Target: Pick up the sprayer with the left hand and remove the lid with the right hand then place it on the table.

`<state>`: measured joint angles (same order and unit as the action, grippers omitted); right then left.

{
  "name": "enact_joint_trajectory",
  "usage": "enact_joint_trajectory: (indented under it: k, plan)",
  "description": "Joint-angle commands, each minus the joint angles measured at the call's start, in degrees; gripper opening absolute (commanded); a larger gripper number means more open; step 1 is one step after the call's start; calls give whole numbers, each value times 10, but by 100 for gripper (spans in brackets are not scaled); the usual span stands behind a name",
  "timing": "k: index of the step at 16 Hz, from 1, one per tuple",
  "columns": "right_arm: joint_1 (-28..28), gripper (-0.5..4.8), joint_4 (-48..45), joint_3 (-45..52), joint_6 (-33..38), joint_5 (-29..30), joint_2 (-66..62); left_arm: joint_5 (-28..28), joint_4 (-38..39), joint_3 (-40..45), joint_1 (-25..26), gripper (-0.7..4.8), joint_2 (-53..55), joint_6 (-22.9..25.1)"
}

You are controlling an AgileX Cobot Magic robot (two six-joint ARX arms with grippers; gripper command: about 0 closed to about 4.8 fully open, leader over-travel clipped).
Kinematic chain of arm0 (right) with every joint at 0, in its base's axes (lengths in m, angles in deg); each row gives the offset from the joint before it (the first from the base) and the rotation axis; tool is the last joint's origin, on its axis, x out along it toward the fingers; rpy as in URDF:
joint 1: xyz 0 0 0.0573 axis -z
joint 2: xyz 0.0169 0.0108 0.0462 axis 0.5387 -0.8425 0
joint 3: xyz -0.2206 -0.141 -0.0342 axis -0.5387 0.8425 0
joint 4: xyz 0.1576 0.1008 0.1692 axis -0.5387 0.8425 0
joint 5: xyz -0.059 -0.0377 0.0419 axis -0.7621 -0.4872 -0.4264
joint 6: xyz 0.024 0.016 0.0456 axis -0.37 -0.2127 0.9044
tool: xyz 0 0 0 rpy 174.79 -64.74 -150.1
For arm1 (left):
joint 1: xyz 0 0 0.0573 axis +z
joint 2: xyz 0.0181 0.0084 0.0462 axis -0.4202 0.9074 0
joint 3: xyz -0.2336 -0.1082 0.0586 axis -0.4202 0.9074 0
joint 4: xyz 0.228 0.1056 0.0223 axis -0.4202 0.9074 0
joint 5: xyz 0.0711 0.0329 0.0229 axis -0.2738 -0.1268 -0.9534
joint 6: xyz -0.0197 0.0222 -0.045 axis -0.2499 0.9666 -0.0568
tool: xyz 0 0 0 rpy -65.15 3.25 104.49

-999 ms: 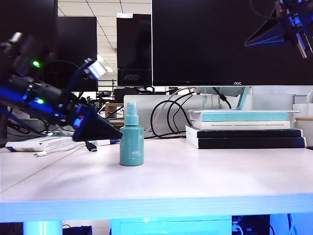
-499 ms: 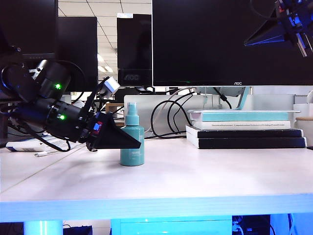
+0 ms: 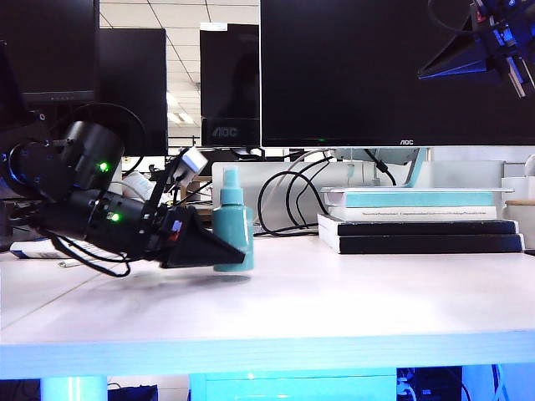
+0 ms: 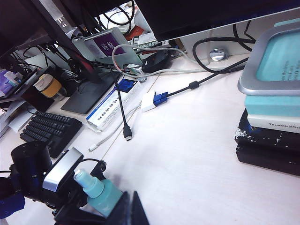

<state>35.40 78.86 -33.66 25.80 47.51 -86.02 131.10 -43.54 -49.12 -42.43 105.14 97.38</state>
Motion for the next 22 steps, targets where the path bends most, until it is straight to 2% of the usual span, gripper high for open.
enact_joint_trajectory:
  k: [1, 2, 5, 6, 7, 8, 9, 10, 11, 13, 14, 17, 18, 22]
  plan:
    - [0, -1, -1, -2, -3, 33, 3, 9, -3, -3, -9, 116, -33, -98]
    - [0, -1, 5, -2, -3, 48, 3, 15, 22, -4, -11, 116, -54, -111]
    - [-14, -1, 5, -1, -3, 80, 3, 36, 125, -27, -17, 114, -99, -111]
    - [-31, -1, 5, -1, -4, 113, 3, 36, 238, -59, -32, 114, -124, -86]
    - [-54, 41, 5, -2, -4, 157, 3, 64, 355, -103, -49, 114, -132, -48]
    - [-63, 154, 5, -1, -4, 174, 3, 78, 394, -120, -56, 114, -132, -34]
    - [-68, 316, 5, -2, -4, 204, 3, 91, 423, -134, -63, 114, -132, -28]
    - [-71, 345, 5, -2, -4, 229, 3, 112, 443, -144, -68, 114, -134, -24]
    - [-71, 345, 11, -2, 3, 250, 3, 160, 467, -152, -70, 114, -137, -15]
    - [-71, 345, 40, -1, 2, 283, 3, 240, 476, -154, -79, 109, -149, -19]
    - [-75, 346, 39, -1, 2, 311, 1, 253, 475, -156, -96, 54, -152, -25]
    - [-86, 346, 37, -1, 2, 309, 0, 254, 473, -158, -158, 52, -151, -30]
    - [-90, 345, 40, -1, 2, 310, 0, 255, 438, -159, -189, 52, -151, -57]
    - [-101, 345, 57, -1, 2, 325, 0, 252, 361, -159, -193, 52, -151, -120]
